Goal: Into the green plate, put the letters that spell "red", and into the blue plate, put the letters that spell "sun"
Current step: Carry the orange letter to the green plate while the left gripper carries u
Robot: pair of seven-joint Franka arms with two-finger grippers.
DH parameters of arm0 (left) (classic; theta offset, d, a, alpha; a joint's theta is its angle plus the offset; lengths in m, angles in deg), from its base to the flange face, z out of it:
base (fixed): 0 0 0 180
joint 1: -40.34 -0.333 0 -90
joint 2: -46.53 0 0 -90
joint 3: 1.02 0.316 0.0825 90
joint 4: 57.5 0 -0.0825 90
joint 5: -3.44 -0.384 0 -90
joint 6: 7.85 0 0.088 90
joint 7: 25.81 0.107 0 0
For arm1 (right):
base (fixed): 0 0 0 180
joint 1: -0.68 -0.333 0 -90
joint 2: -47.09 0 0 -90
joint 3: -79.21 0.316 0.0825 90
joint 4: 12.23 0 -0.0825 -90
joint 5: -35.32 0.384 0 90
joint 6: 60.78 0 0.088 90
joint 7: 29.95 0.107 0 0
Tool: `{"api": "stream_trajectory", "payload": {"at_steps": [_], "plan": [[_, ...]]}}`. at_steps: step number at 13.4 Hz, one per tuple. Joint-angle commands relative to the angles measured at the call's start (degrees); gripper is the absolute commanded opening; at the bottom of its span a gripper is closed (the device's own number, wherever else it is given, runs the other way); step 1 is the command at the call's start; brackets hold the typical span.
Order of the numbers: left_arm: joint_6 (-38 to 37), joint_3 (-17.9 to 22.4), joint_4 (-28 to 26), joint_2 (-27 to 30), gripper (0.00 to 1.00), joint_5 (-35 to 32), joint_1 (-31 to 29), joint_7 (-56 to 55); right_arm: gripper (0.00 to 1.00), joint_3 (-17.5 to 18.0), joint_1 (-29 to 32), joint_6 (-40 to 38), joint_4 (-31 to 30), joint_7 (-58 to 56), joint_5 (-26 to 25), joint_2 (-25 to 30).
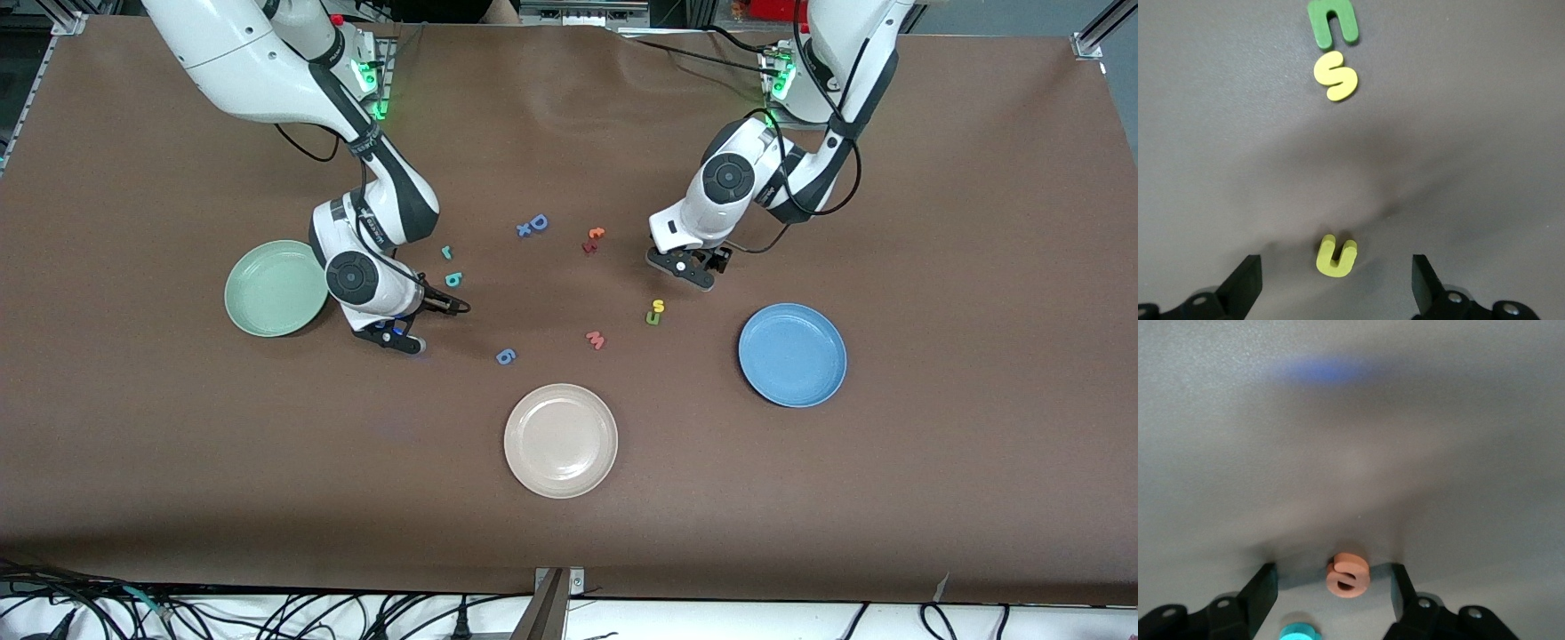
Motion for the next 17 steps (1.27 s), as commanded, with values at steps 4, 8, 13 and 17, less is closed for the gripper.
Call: {"api": "stream_trajectory", "payload": {"at_steps": [4, 8, 13, 17], "plan": [[0.8, 0.2, -0.2, -1.1, 0.82, -1.9, 0.4, -0.5, 0.22, -0.1, -0.2, 0.6, -0.8, -0.5, 0.9, 0.2], [0.8, 0.1, -0.2, -2.2, 0.48, -1.9, 0.3, -0.5, 0.13, -0.2, 0.0, 0.4, -0.7, -0.7, 0.8, 0.2], [0.1, 0.1, 0.0, -0.4, 0.09, -1.9, -0.1, -1.3, 0.13, -2.8, 0.4, -8.9, 1.2, -3.5, 0.7, 7.3], [-6.3, 0.3, 2.6, 3.3, 0.09, -1.9, -1.0, -0.9, 0.13, -11.1, 0.4, -19.1, 1.3, -14.8, 0.7, 12.5]]}}
